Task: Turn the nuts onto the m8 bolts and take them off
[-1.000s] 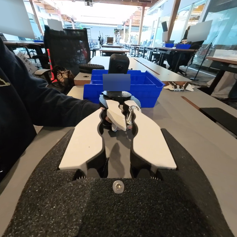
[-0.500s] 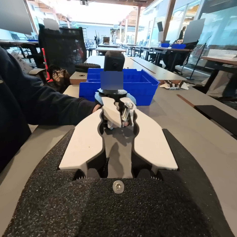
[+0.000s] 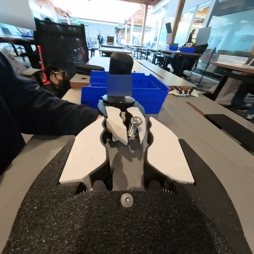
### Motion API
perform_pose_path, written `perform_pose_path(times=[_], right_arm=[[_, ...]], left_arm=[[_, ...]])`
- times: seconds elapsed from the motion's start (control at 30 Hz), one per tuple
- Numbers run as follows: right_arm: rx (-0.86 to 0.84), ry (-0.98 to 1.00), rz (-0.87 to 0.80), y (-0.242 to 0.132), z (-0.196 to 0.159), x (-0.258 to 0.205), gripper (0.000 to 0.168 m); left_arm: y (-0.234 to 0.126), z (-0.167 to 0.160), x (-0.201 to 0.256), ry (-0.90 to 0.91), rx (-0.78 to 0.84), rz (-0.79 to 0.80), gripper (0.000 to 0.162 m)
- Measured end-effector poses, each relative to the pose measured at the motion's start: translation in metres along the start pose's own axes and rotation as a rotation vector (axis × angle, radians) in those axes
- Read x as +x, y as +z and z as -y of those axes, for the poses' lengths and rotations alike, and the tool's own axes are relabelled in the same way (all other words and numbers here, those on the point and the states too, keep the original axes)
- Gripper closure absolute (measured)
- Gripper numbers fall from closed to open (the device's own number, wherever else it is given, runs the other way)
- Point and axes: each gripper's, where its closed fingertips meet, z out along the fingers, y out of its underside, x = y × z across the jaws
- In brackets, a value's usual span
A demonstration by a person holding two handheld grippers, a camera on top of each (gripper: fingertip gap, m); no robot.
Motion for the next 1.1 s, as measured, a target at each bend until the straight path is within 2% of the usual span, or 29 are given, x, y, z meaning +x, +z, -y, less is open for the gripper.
perform_pose_path(times=[0.07, 0.17, 0.27, 0.33, 0.47, 0.57, 0.7, 0.8, 0.87, 0.97, 1.1], right_arm=[[-0.012, -0.015, 0.007, 0.000, -0.002, -0.002, 0.114], [0.000, 0.009, 0.059, -0.013, 0.003, -0.004, 0.137], [0.049, 0.016, 0.001, -0.018, 0.009, 0.006, 0.129], [0.041, 0.011, -0.001, -0.010, 0.009, 0.003, 0.117], [0.019, -0.007, 0.052, 0.006, 0.004, -0.011, 0.110], [-0.008, -0.016, 0.091, 0.006, 0.000, -0.017, 0.113], [-0.004, 0.031, 0.099, -0.020, 0.003, -0.007, 0.127], [0.036, 0.021, 0.049, -0.019, 0.008, -0.001, 0.117], [0.030, 0.002, 0.054, -0.006, 0.006, -0.006, 0.109], [0.038, -0.012, 0.099, 0.012, 0.003, -0.019, 0.105], [0.002, 0.001, 0.187, 0.003, -0.003, -0.029, 0.119]], left_arm=[[-0.001, 0.001, 0.000, -0.002, 0.004, 0.001, 0.147], [-0.003, 0.003, -0.002, -0.021, 0.026, 0.004, 0.147], [-0.002, 0.002, 0.000, -0.015, 0.016, -0.008, 0.147], [0.001, -0.001, 0.004, 0.000, -0.007, -0.027, 0.147], [0.005, -0.003, 0.015, 0.010, -0.023, -0.081, 0.147], [0.005, -0.002, 0.015, 0.006, -0.014, -0.087, 0.148], [0.001, 0.002, 0.012, -0.023, 0.022, -0.083, 0.147], [0.002, 0.001, 0.015, -0.021, 0.013, -0.101, 0.147], [0.005, 0.000, 0.021, -0.020, 0.006, -0.127, 0.147], [0.008, -0.002, 0.028, -0.017, -0.004, -0.161, 0.148], [0.006, 0.001, 0.029, -0.023, 0.013, -0.178, 0.148]])
